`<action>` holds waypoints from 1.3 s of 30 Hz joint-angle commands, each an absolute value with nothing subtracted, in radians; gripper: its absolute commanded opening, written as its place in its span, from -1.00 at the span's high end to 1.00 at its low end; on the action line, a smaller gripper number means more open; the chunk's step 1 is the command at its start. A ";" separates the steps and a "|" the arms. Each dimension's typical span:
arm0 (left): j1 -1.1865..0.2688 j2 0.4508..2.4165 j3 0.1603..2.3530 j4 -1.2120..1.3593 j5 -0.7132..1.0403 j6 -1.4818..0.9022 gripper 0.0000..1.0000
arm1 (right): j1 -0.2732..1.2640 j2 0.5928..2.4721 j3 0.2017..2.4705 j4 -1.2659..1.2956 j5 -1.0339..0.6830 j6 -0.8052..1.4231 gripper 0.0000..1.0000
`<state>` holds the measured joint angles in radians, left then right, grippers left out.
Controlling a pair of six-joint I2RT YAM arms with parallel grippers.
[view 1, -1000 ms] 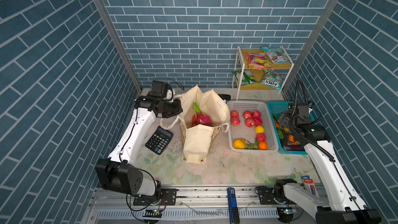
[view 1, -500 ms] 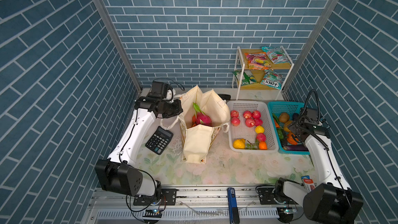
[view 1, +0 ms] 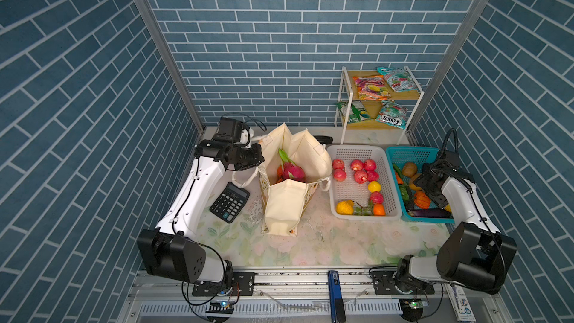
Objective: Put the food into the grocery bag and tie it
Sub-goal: 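Lower the right gripper into the teal basket and grasp the orange vegetable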
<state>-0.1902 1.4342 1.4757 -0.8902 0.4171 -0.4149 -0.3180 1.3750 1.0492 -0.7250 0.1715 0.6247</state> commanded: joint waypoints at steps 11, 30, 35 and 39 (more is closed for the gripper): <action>-0.195 1.446 1.460 -0.884 0.432 -0.420 1.00 | -0.343 1.506 1.082 -0.736 0.118 0.516 -0.48; -0.195 1.470 1.466 -0.857 0.431 -0.439 1.00 | -0.365 1.660 1.146 -0.731 0.095 0.492 -0.32; -0.195 1.469 1.466 -0.856 0.430 -0.440 1.00 | -0.367 1.661 1.128 -0.719 0.113 0.492 -0.17; -0.195 1.471 1.466 -0.856 0.430 -0.439 1.00 | -0.370 1.655 1.126 -0.723 0.116 0.497 0.02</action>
<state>-0.1902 1.4528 1.4727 -0.8577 0.4301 -0.4381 -0.3637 1.6512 1.1328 -0.7055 0.1112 0.4931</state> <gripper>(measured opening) 0.055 0.512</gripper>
